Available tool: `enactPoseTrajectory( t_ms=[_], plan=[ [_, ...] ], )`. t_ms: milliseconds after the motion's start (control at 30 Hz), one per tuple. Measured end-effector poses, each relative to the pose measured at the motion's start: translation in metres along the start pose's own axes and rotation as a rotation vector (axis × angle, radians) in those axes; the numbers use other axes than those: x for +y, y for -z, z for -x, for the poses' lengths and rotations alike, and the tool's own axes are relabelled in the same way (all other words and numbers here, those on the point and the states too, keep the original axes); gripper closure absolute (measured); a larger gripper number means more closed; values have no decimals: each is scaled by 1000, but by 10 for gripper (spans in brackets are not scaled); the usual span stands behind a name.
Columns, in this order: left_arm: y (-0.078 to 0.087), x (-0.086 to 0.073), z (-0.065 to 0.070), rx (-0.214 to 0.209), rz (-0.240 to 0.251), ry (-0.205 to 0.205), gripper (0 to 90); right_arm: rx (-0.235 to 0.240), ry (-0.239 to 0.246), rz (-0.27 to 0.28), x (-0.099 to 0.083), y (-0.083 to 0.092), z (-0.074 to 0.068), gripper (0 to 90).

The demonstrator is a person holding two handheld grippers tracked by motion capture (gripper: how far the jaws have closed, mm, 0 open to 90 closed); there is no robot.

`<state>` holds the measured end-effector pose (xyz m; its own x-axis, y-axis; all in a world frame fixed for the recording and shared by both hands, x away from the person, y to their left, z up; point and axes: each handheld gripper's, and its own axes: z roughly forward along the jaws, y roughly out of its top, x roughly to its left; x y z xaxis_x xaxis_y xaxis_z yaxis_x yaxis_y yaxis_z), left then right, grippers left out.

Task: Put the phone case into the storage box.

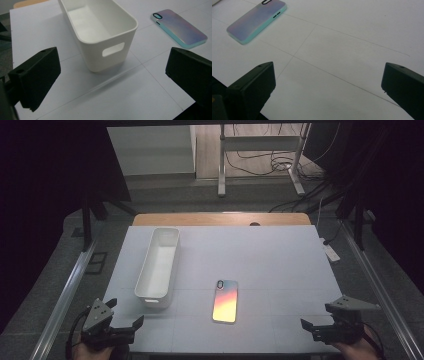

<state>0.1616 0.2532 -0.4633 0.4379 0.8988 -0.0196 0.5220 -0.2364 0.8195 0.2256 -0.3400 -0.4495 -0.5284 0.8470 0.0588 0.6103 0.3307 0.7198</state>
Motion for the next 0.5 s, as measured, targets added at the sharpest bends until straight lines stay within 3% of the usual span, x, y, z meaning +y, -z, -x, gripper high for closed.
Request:
enactPoseTrajectory(
  t_ms=[500],
  plan=[
    [0,0,0,-13,-6,-1,7,1,11,-14,1,-2,-1,0]
  ],
)
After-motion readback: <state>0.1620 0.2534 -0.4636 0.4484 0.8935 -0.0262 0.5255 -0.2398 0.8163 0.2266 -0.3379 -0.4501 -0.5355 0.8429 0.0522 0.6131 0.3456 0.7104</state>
